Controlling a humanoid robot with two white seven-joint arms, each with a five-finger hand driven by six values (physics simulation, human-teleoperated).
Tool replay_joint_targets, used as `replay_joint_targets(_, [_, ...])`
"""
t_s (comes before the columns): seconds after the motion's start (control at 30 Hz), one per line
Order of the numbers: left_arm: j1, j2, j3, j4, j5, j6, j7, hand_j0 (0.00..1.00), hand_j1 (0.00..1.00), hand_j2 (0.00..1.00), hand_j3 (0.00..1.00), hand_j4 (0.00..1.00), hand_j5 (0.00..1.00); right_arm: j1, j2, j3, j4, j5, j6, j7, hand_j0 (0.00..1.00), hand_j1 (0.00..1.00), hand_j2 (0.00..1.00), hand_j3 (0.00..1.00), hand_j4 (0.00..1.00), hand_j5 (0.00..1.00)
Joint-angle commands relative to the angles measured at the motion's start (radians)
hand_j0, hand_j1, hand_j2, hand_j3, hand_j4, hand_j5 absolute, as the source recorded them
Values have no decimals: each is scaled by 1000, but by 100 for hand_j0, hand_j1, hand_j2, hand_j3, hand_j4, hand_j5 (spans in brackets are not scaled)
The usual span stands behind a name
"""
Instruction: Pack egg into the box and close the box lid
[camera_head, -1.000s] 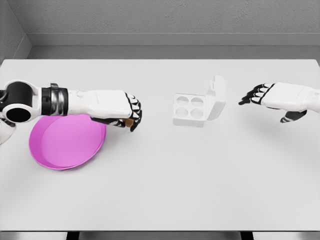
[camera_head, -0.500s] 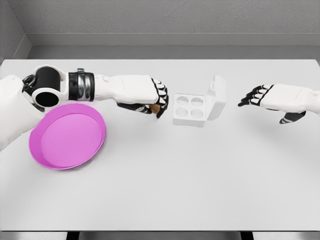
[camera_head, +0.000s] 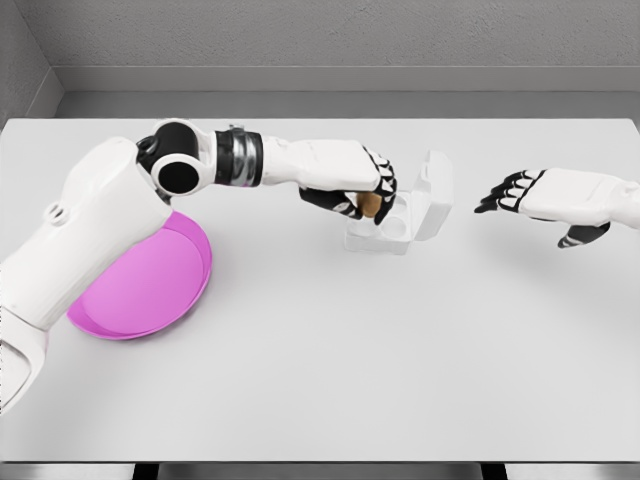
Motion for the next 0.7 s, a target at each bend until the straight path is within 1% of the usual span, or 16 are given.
replay_joint_targets(0.0, [0,-14,3,56,6,3,1,39,39,39,39,39,39,0,-1,-1,0,-6,3,0,100,100,100,100,100,100])
replay_joint_targets(0.1, [0,-21,2,76,6,3,1,41,41,41,41,41,41,-2,-1,0,2,-6,3,0,100,100,100,100,100,100])
replay_joint_targets(0.2, [0,-35,-3,78,6,3,1,42,42,42,42,42,42,-2,-1,2,0,-6,3,0,100,100,100,100,100,100])
replay_joint_targets(0.27, [0,-35,-4,79,6,3,1,46,46,46,46,46,46,-2,-1,3,0,-6,3,0,100,100,100,100,100,100])
replay_joint_targets(0.37, [2,-33,-6,79,6,3,1,47,47,47,47,47,47,0,-1,5,0,-6,3,0,100,100,100,100,100,100])
replay_joint_targets(0.47, [2,-35,-6,81,5,3,1,52,52,52,52,52,52,-2,-1,5,0,-6,3,0,100,100,100,100,100,100])
replay_joint_targets(0.57, [2,-58,-7,130,3,3,1,52,52,52,52,52,52,0,-1,8,0,-6,3,0,100,100,100,100,100,100])
replay_joint_targets(0.67, [2,-75,-9,147,3,3,1,52,52,52,52,52,52,0,-2,8,0,-6,3,0,100,100,100,100,100,100])
